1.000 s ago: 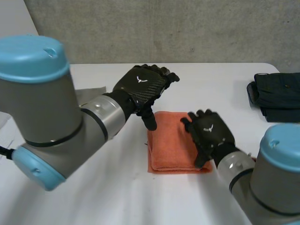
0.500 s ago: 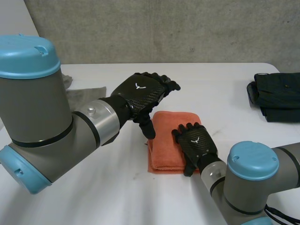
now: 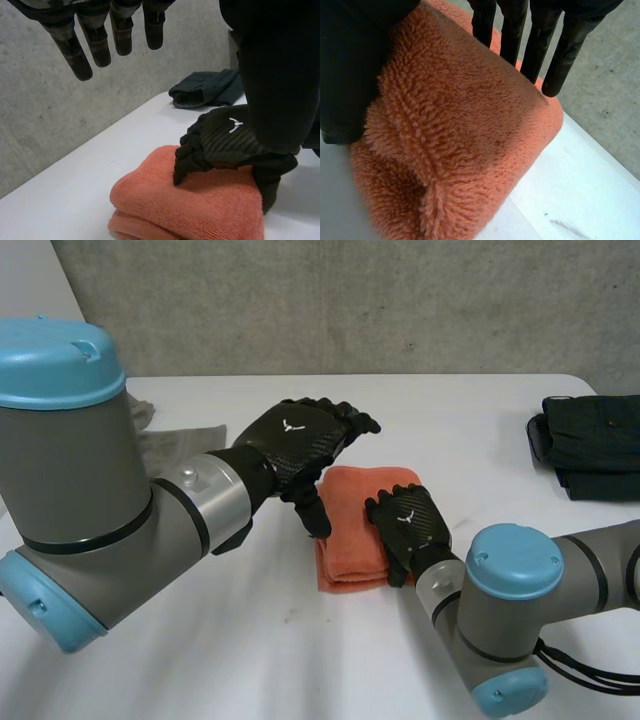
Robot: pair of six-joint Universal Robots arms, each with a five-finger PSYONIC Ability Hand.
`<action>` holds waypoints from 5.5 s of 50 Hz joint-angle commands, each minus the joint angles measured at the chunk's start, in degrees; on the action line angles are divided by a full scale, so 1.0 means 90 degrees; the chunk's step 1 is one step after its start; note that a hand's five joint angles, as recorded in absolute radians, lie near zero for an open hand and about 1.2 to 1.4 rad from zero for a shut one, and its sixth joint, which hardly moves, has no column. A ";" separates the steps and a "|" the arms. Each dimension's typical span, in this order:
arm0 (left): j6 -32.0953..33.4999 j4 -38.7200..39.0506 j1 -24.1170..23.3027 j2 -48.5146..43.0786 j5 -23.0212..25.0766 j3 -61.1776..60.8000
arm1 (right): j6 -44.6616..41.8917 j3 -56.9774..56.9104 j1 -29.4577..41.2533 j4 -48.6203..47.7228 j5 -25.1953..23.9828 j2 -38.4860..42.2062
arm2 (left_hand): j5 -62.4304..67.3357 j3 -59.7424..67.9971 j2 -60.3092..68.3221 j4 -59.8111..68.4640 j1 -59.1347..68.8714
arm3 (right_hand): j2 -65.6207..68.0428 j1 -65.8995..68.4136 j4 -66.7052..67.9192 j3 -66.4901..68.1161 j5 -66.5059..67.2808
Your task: Fold the laundry.
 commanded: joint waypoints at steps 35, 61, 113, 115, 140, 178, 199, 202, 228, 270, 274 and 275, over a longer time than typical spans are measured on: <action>-0.0320 0.0048 0.0066 -0.0009 0.0012 0.0019 | -0.1132 -0.1421 -0.2737 0.1450 -0.2032 -0.0270 | 0.0052 0.0081 0.0105 0.0116 0.0242 | 0.5796 0.6334 0.5787 0.5742 0.6345; -0.0457 0.0185 0.0134 -0.0028 0.0002 0.0078 | 0.0067 -0.5386 -0.4330 -0.0053 -0.3371 0.1096 | 0.0090 0.0119 0.0143 0.0153 0.0279 | 0.5796 0.6334 0.5787 0.5742 0.6345; -0.0681 0.0400 0.0027 -0.0185 -0.0027 0.0019 | -0.0792 -0.3521 -0.6879 0.1350 -0.4642 0.0630 | 0.0090 0.0119 0.0143 0.0153 0.0279 | -0.1982 -0.1444 -0.1991 -0.2036 -0.1432; -0.0701 0.0400 0.0036 -0.0165 -0.0027 0.0009 | -0.0830 -0.3531 -0.6996 0.1722 -0.4544 0.0512 | 0.0090 0.0119 0.0143 0.0153 0.0279 | -0.1982 -0.1444 -0.1991 -0.2036 -0.1432; -0.0701 0.0732 0.0612 0.0518 -0.0857 -0.0049 | 0.0280 -0.3075 -0.5047 0.2320 -0.1633 -0.1976 | -0.0172 -0.0143 -0.0119 -0.0108 0.0017 | -0.1982 -0.1444 -0.1991 -0.2036 -0.1432; 0.2033 0.1991 0.3552 -0.3524 0.0441 0.1317 | 0.0029 0.0590 -0.1274 0.2213 -0.1604 -0.2018 | 0.1284 0.1313 0.1337 0.1348 0.1473 | -0.1982 -0.1444 -0.1991 -0.2036 -0.1432; 0.1780 0.2295 0.3113 -0.4491 0.0441 0.2421 | 0.0019 0.0629 -0.1274 0.2213 -0.1604 -0.1774 | 0.2649 0.2678 0.2702 0.2712 0.2838 | -0.1982 -0.1444 -0.1991 -0.2036 -0.1432; 0.1780 0.2295 0.3074 -0.4540 0.0412 0.2528 | 0.0019 0.0619 -0.1274 0.2213 -0.1604 -0.1774 | 0.4823 0.4852 0.4876 0.4887 0.5012 | -0.1982 -0.1444 -0.1991 -0.2036 -0.1432; -0.0689 0.2470 0.0195 -0.1757 -0.0311 0.0664 | 0.0155 0.0395 -0.2103 0.2222 -0.1234 -0.1920 | 0.7488 0.7518 0.7541 0.7552 0.7678 | -0.1982 -0.1444 -0.1991 -0.2036 -0.1432; 0.0910 0.2461 0.0886 -0.2752 0.1515 0.1424 | -0.0587 0.0570 -0.2162 0.4478 -0.1350 -0.3034 | 0.1004 0.1033 0.1057 0.1068 0.1194 | -0.1982 -0.1444 -0.1991 -0.2036 -0.1432; 0.0930 0.2480 0.0808 -0.3278 0.1574 0.1931 | -0.0577 0.0843 -0.2182 0.4206 -0.1340 -0.2985 | 0.1472 0.1502 0.1526 0.1536 0.1662 | -0.1982 -0.1444 -0.1991 -0.2036 -0.1432; 0.0940 0.2480 0.0798 -0.3367 0.1574 0.2020 | -0.0577 0.0979 -0.2182 0.3953 -0.1340 -0.2965 | 0.1473 0.1502 0.1526 0.1536 0.1662 | -0.1982 -0.1444 -0.1991 -0.2036 -0.1432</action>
